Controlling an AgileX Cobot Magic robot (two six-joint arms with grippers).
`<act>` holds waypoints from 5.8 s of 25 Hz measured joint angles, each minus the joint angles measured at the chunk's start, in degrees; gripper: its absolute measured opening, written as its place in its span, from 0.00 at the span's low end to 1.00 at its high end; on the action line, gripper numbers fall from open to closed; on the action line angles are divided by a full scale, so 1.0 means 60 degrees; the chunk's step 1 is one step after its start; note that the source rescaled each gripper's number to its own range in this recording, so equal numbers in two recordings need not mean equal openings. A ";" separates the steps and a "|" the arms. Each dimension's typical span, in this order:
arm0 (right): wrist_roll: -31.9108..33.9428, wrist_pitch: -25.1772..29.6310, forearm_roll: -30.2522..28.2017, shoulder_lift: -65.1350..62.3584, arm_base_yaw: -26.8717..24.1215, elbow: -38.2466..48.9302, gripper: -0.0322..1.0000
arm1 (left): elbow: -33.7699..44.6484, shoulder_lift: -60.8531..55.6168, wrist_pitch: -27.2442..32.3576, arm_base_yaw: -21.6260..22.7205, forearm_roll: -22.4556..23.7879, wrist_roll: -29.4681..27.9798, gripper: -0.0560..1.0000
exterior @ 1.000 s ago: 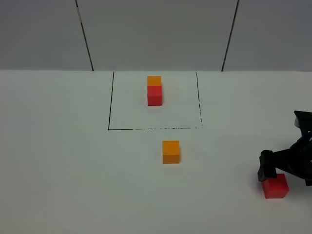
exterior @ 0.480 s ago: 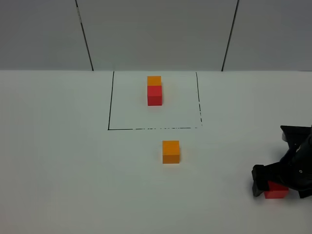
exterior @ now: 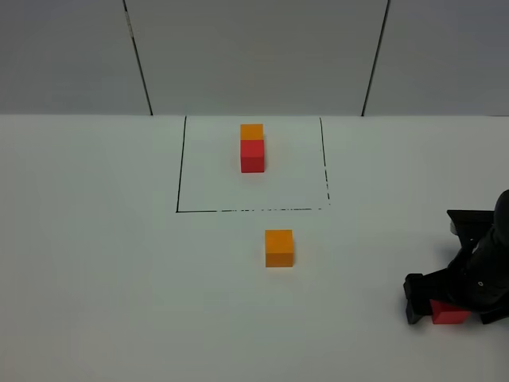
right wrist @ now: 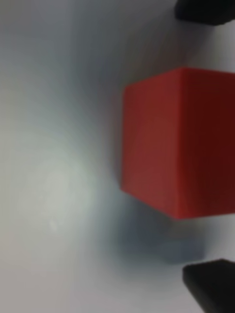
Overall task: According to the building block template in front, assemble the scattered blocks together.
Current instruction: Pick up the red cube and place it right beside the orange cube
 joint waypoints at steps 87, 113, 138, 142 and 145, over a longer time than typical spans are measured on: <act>-0.9564 0.4755 -0.1579 0.4456 0.3771 -0.8681 0.03 | 0.0000 0.0000 0.0000 0.0000 0.0000 0.0009 0.73; -0.9905 0.4245 -0.1297 0.4564 0.3763 -0.8511 0.03 | 0.0000 0.0000 0.0000 0.0000 0.0000 0.0009 0.73; -1.0100 0.4103 -0.1097 0.4564 0.3802 -0.8511 0.03 | 0.0000 0.0000 0.0000 0.0000 0.0000 0.0009 0.73; -1.0100 0.4103 -0.1091 0.4564 0.3802 -0.8511 0.05 | 0.0000 0.0000 0.0000 0.0000 0.0000 0.0009 0.73; -1.0100 0.4147 -0.1023 0.4584 0.3810 -0.8511 0.39 | 0.0000 0.0000 0.0000 0.0000 0.0000 0.0009 0.73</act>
